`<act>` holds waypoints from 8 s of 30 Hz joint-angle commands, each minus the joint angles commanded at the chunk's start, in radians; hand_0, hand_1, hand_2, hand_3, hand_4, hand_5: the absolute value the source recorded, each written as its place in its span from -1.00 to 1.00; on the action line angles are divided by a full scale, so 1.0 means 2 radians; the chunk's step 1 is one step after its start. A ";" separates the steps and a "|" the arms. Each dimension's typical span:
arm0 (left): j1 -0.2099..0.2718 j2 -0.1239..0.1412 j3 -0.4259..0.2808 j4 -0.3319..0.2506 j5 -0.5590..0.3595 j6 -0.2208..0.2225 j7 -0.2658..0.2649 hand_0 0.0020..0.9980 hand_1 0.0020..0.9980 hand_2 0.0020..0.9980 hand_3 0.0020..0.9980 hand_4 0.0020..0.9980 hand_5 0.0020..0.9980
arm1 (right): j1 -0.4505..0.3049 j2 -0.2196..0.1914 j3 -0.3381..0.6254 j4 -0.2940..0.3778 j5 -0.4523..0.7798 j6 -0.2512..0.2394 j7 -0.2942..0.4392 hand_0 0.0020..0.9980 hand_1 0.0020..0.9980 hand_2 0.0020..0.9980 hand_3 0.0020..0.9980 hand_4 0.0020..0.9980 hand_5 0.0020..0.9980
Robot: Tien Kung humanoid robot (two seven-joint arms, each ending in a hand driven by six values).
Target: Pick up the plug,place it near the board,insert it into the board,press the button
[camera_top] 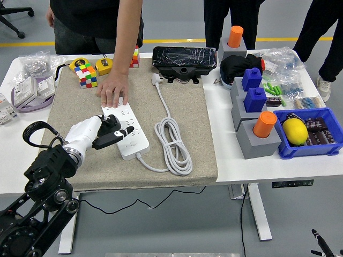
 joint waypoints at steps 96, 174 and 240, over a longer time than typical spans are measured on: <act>-0.034 0.020 0.051 -0.009 0.004 -0.139 -0.023 -0.62 -0.95 -0.76 0.75 0.02 -1.00 | 0.003 -0.002 -0.004 0.000 0.005 -0.001 0.000 0.56 0.46 0.43 0.47 1.00 0.89; -0.032 0.024 0.040 -0.069 0.025 -0.152 -0.017 -0.62 -0.96 -0.78 0.51 -0.03 -1.00 | 0.002 -0.001 -0.002 0.000 0.006 -0.001 0.000 0.56 0.46 0.43 0.47 1.00 0.89; -0.033 0.019 0.044 0.001 0.017 -0.138 -0.037 -0.61 -0.97 -0.74 0.61 0.01 -1.00 | 0.003 -0.002 -0.004 0.000 0.009 -0.002 0.001 0.56 0.46 0.43 0.47 1.00 0.89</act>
